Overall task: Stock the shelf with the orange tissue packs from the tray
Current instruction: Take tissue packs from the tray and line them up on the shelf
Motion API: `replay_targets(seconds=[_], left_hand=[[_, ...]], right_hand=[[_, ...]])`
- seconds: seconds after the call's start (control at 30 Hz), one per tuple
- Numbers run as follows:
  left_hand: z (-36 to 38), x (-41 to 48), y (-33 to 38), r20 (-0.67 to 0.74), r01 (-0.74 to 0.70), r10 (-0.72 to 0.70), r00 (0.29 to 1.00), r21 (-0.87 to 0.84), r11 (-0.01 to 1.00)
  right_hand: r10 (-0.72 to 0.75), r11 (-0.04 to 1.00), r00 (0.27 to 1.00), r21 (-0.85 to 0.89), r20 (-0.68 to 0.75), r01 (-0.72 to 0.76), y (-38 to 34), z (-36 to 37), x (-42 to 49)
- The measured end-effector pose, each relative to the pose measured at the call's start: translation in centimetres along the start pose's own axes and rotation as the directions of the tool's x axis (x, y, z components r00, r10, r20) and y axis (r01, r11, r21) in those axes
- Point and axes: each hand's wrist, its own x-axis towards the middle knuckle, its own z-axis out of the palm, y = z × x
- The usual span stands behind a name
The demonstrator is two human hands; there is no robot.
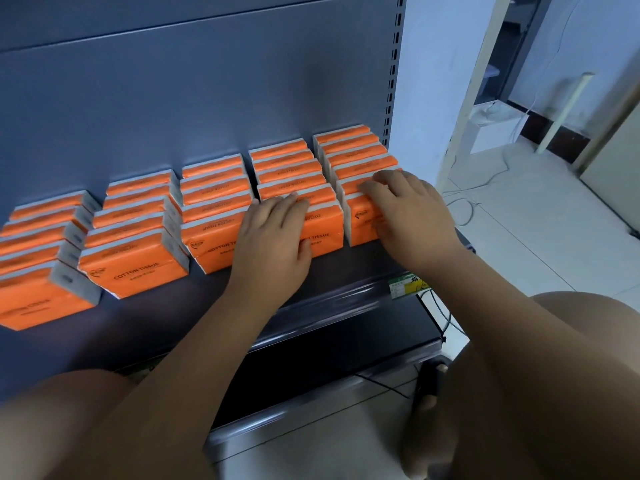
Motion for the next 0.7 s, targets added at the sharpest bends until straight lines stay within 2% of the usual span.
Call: replay_targets(seconds=[0.3,0.7], left_hand=[[-0.1,0.1,0.2,0.021,0.018,-0.019,1.0,0.014,1.0],[-0.6,0.1,0.7,0.041,0.044,-0.046,0.998,0.064,0.997]], right_hand=[[0.011,0.998,1.0,0.055,0.015,-0.012,0.0,-0.1,0.0],[0.016,0.999,1.0,-0.03,0.021,-0.016,-1.1,-0.3,-0.6]])
